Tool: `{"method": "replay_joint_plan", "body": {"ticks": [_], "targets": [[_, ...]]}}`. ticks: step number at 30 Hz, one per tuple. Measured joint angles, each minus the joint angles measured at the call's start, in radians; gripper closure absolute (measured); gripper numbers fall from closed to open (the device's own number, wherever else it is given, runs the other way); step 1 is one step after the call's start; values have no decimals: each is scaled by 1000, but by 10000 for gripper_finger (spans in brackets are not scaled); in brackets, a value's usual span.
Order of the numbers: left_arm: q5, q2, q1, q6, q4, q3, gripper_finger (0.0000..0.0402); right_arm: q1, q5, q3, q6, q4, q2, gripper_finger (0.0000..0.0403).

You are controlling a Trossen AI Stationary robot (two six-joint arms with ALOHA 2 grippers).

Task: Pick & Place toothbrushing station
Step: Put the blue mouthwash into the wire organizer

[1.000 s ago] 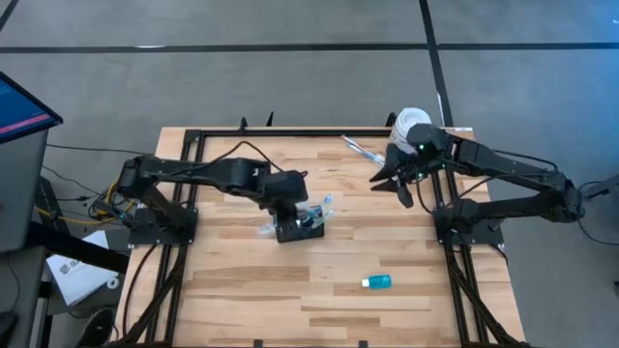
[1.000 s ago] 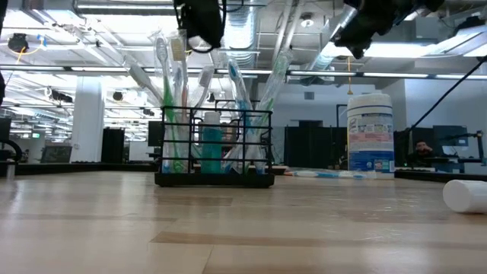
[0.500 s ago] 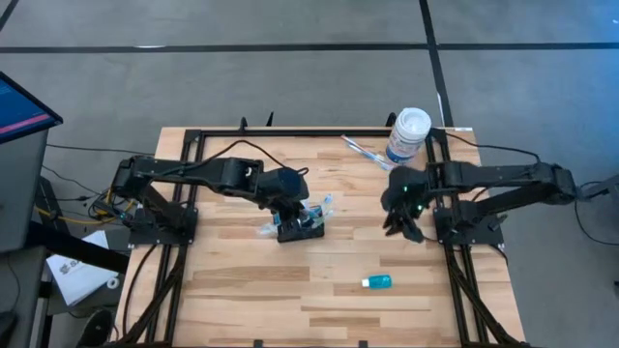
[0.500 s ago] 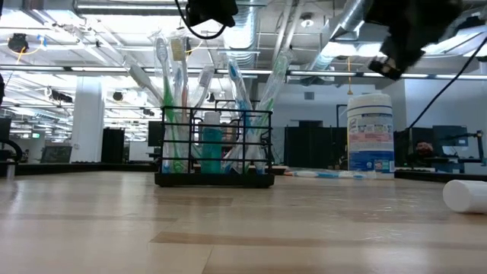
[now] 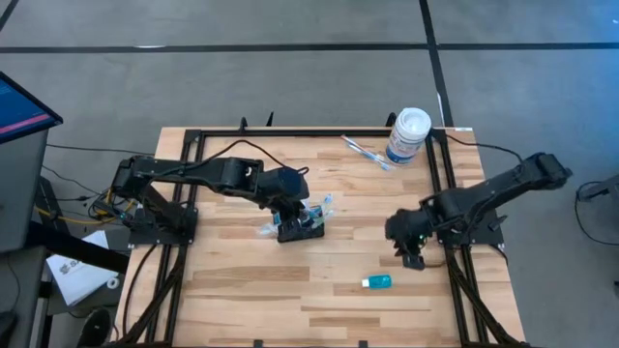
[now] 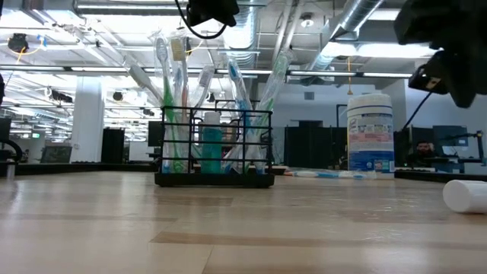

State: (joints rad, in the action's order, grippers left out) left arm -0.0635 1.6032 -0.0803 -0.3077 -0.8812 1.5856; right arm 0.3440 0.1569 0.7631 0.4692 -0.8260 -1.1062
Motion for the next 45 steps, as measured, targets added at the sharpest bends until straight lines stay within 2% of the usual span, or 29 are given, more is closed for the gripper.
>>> {"method": "replay_joint_plan", "body": {"ticks": [6, 10, 18, 27, 45], "targets": [[0, 0, 0, 0, 0, 0, 294, 146, -71, 0, 53, 39, -118, 290], [0, 0, 0, 0, 0, 0, 294, 225, -77, 0, 55, 135, -207, 290], [0, 0, 0, -3, 1, 0, 294, 309, -135, 65, 82, 188, -358, 290], [0, 0, 0, -3, 1, 0, 294, 330, -169, 143, 49, 197, -487, 290], [0, 0, 0, -3, 0, 0, 294, 308, -95, 158, 34, 201, -484, 290]]}}
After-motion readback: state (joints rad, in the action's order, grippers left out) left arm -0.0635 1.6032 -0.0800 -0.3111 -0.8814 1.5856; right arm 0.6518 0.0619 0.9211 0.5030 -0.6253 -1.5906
